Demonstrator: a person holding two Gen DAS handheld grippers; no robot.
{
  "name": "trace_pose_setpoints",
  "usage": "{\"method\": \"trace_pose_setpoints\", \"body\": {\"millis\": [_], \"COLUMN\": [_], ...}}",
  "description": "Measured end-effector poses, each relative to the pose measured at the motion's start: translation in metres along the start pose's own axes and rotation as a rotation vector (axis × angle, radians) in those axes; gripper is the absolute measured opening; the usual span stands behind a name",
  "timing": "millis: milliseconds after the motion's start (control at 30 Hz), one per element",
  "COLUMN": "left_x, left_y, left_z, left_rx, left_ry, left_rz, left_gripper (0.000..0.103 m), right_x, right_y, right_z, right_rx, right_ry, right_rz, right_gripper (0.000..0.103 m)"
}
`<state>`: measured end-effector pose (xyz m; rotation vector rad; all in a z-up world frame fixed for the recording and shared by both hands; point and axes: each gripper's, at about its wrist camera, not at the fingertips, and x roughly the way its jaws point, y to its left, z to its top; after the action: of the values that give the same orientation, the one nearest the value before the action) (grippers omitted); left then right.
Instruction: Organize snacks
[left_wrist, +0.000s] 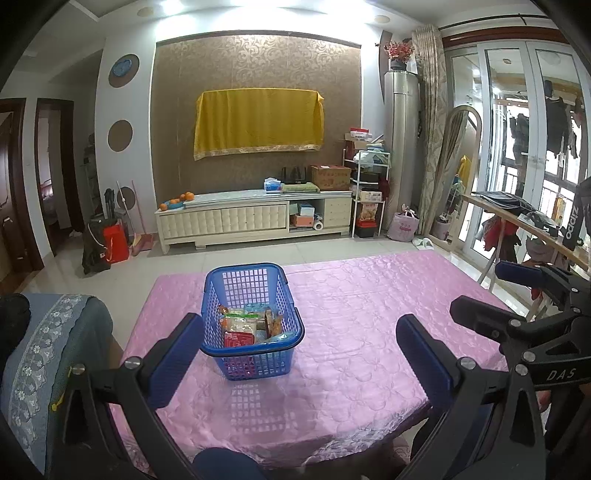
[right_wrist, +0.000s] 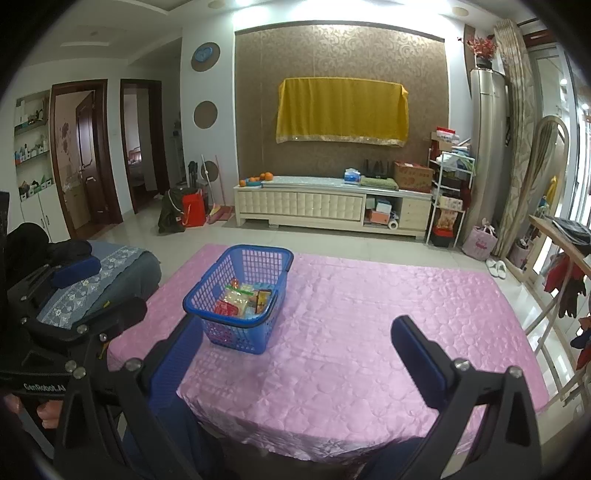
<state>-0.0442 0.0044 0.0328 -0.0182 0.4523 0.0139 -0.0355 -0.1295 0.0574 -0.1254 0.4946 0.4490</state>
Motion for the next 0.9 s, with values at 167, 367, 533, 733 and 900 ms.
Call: {"method": "trace_pose_setpoints", "body": {"millis": [167, 367, 533, 733, 900], "left_x": [0.0001, -0.0016, -0.0032, -0.0028, -0.0019], "left_y": [-0.0015, -0.0025, -0.0036, -0.0042, -0.0033], "left_z": [-0.0004, -0.0006, -0.0013, -0.0033, -0.0037], "left_rx": [0.004, 0.007, 0.008, 0.012, 0.009], "left_ry": [0.004, 0.000, -0.004, -0.004, 0.001], "left_rz": [-0.001, -0.007, -0.006, -0.005, -0.002], "left_gripper": [0.103, 0.103, 0.103, 0.103, 0.103], "right_x": [-0.0014, -0.0023, -0.0029, -0.0042, -0.0060], "right_y": [-0.0002, -0.0002, -0.0003, -0.0008, 0.0020], "right_z": [-0.0001, 0.0001, 0.0003, -0.0001, -0.0001], "right_rx": [-0.005, -0.005, -0.006, -0.004, -0.007], "right_ry": [0.005, 0.007, 0.008, 0.008, 0.012], "right_rz": [-0.005, -0.008, -0.007, -0.007, -0.005], "right_gripper": [0.103, 0.103, 0.103, 0.103, 0.103]}}
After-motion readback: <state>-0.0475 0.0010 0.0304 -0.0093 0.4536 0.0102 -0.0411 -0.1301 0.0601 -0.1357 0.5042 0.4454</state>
